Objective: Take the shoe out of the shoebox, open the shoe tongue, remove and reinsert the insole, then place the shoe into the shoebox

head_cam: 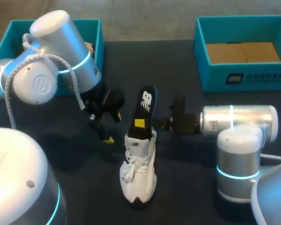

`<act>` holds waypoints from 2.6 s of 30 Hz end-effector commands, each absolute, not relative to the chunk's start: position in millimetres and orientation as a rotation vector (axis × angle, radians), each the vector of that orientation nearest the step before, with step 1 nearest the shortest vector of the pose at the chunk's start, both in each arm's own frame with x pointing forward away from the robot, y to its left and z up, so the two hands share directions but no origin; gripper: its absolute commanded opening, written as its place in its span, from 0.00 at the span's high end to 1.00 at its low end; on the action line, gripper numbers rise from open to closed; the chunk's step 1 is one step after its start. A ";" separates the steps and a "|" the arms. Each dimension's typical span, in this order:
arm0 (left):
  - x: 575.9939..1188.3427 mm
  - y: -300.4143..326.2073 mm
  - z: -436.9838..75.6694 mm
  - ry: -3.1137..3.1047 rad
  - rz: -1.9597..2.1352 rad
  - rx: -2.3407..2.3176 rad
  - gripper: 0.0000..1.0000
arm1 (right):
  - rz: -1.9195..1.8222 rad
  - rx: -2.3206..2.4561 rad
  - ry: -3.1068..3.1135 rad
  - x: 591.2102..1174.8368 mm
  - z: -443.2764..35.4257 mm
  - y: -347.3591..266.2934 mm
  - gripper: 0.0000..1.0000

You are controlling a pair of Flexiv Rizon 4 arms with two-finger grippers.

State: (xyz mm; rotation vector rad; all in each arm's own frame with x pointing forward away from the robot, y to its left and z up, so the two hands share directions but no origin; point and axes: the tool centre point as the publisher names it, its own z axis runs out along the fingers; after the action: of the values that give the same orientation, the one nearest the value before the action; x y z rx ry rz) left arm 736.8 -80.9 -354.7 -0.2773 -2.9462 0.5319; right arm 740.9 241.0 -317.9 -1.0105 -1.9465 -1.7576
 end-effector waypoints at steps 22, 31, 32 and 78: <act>735.9 -81.0 -354.7 -2.950 0.528 -0.276 0.00 | -1.741 -1.131 -1.906 741.3 -326.1 248.0 1.00; 735.9 -81.0 -354.7 -2.950 0.528 -0.276 0.00 | -1.654 -1.094 -1.951 729.4 -332.6 251.1 1.00; 735.9 -81.0 -354.7 -2.950 0.528 -0.276 0.00 | -1.652 -1.093 -1.952 728.0 -333.0 251.1 1.00; 735.9 -81.0 -354.7 -2.950 0.528 -0.276 0.00 | -1.753 -1.050 -1.921 718.8 -331.9 250.9 0.64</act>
State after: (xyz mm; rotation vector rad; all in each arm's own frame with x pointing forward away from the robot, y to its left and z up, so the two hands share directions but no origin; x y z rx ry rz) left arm 736.8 -80.9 -354.7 -0.2774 -2.9462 0.5319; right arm 722.6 249.4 -330.7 -1.0341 -1.9433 -1.7132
